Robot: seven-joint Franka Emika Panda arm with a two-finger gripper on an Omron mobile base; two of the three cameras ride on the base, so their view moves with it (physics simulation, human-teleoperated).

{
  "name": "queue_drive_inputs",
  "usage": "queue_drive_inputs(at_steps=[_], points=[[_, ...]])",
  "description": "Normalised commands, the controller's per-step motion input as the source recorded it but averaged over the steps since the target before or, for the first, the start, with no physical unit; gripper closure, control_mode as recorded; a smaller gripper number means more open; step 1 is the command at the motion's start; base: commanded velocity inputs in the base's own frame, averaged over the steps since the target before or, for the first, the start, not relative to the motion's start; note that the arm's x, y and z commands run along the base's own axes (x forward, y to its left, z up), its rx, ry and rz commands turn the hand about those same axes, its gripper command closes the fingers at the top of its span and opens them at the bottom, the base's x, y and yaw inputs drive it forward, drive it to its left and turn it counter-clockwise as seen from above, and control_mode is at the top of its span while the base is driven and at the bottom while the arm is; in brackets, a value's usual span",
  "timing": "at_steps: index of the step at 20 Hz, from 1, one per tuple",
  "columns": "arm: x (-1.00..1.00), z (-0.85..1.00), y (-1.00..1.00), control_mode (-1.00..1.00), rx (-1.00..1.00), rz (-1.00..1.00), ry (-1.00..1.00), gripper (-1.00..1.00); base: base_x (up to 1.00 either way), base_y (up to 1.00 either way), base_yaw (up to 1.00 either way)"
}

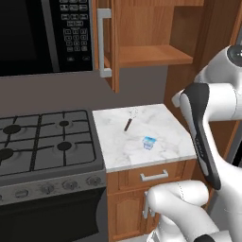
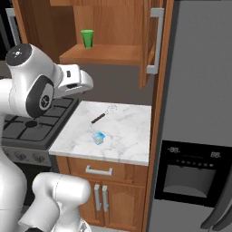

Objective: Pick the bar and yogurt from the counter and place them in the cabinets closest to them.

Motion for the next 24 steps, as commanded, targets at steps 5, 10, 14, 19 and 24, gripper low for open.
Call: queue_drive_inputs(at_steps=[5,10,14,19,24], points=[[0.02,-0.28,-0.02,-1.0,0.0,0.0,0.01,-1.0,0.0,0.0,0.0],[0.16,-0.31,-0.01,-1.0,0.0,0.0,0.06,-1.0,0.0,0.0,0.0],[0.26,-0.31,0.0,-1.0,0.0,0.0,0.09,-1.0,0.0,0.0,0.0],[0.28,-0.29,0.0,-1.0,0.02,0.0,0.1,-1.0,0.0,0.0,0.0],[0.24,-0.3,0.0,-1.0,0.02,0.0,0.1,-1.0,0.0,0.0,0.0]])
